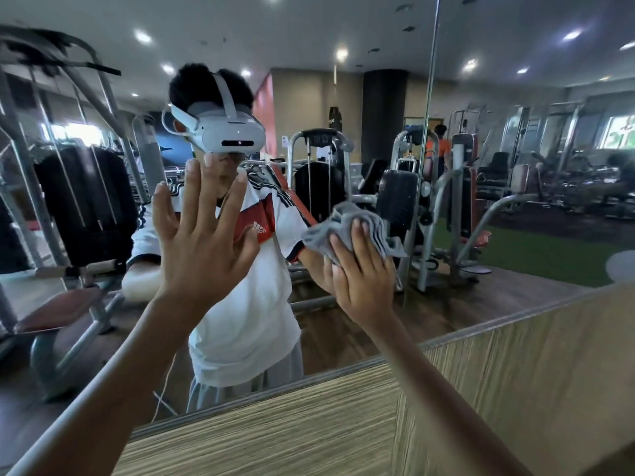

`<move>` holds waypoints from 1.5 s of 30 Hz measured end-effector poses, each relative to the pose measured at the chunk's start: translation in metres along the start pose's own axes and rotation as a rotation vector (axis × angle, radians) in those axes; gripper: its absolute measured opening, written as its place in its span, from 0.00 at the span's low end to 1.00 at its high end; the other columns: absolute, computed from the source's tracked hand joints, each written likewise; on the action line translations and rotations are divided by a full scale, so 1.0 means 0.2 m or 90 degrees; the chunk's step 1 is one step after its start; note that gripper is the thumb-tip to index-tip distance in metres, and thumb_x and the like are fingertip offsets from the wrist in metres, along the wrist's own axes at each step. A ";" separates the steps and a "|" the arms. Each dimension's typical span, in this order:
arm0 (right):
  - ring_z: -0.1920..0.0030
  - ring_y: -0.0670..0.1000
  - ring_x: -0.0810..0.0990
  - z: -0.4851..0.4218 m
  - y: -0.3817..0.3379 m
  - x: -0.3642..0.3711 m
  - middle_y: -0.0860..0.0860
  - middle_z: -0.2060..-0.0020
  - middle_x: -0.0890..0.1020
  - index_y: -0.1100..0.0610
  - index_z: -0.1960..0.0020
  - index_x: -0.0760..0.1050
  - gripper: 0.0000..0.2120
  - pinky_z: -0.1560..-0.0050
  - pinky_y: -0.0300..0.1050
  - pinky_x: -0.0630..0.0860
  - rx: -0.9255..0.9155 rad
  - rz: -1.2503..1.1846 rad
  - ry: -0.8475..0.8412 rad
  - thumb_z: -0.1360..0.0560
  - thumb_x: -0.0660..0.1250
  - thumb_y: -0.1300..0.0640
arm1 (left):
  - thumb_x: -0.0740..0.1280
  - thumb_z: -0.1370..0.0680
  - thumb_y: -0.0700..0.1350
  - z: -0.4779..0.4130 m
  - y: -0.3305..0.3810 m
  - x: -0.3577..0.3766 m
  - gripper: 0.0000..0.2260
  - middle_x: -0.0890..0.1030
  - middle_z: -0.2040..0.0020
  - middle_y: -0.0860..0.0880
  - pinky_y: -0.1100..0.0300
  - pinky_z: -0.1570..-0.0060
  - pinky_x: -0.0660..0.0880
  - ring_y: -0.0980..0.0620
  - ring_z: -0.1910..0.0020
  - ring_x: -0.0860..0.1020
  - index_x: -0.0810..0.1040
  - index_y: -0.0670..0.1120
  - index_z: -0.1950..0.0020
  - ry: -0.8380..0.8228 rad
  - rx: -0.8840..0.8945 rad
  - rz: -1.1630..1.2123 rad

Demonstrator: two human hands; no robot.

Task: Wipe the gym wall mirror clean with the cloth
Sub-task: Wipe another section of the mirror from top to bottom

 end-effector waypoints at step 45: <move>0.20 0.58 0.51 -1.62 0.32 -0.20 0.57 0.20 0.54 0.54 0.20 0.56 0.28 0.24 0.62 0.53 0.219 -0.012 0.044 0.18 0.48 0.48 | 0.57 0.21 0.53 -0.88 -0.23 -0.24 0.22 0.76 0.36 0.38 0.42 0.44 0.64 0.39 0.39 0.76 0.76 0.44 0.32 0.061 0.148 -0.202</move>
Point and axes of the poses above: each hand's wrist, its own z-axis away from the middle knuckle, its own x-axis out of the palm, y = z × x, the point moved 10 cm from there along -z, towards the middle knuckle
